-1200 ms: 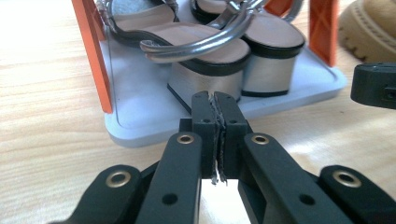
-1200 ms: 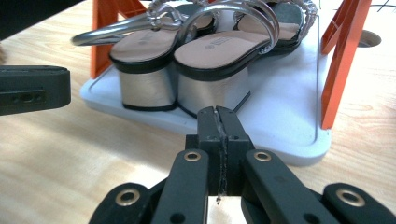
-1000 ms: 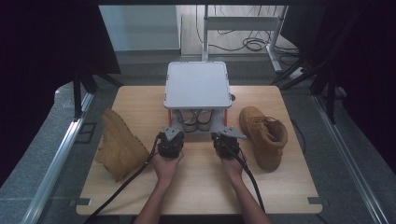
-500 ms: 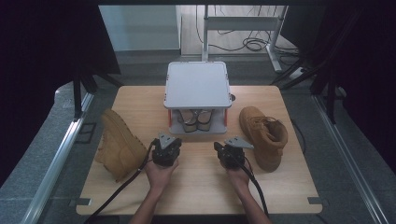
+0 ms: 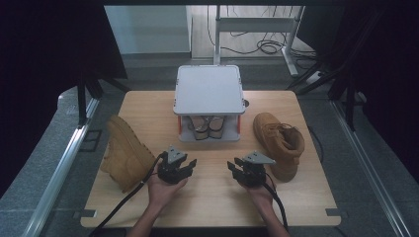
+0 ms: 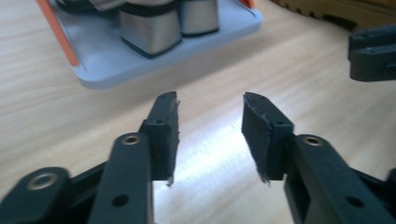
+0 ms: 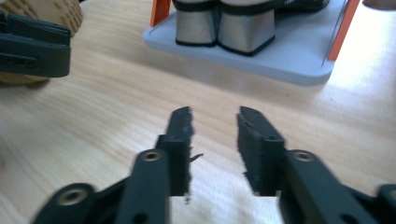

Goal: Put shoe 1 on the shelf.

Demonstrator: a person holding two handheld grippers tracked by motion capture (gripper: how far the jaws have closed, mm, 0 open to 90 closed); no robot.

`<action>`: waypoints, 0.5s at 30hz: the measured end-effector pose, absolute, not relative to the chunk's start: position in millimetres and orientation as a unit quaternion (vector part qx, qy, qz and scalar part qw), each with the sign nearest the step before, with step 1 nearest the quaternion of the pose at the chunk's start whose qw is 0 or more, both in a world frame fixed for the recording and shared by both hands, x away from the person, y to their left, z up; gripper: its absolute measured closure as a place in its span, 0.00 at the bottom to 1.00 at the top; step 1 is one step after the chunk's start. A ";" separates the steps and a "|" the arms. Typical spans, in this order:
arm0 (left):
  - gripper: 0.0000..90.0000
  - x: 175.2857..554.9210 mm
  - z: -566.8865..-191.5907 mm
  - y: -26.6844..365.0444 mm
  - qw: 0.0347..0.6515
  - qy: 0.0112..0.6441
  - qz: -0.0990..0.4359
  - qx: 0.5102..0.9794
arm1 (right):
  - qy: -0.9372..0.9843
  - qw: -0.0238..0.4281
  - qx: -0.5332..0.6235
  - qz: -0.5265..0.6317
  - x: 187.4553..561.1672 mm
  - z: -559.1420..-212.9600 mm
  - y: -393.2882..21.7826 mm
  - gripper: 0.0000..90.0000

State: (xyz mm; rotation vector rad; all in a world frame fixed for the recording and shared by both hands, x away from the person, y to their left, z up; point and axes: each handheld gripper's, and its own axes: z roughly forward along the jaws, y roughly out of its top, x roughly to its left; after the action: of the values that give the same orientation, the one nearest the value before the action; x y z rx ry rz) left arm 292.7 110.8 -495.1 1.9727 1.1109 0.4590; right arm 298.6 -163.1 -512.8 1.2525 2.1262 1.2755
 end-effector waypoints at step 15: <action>0.33 268.4 -508.3 136.8 0.402 0.399 0.114 0.816 | 0.786 0.148 0.402 0.446 277.5 -518.0 -177.1 0.51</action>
State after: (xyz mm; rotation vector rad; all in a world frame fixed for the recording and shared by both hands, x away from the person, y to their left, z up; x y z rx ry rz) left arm 268.4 136.8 -508.3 2.0620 1.0087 0.2874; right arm 277.5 -177.1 -518.0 1.1547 2.2599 1.2831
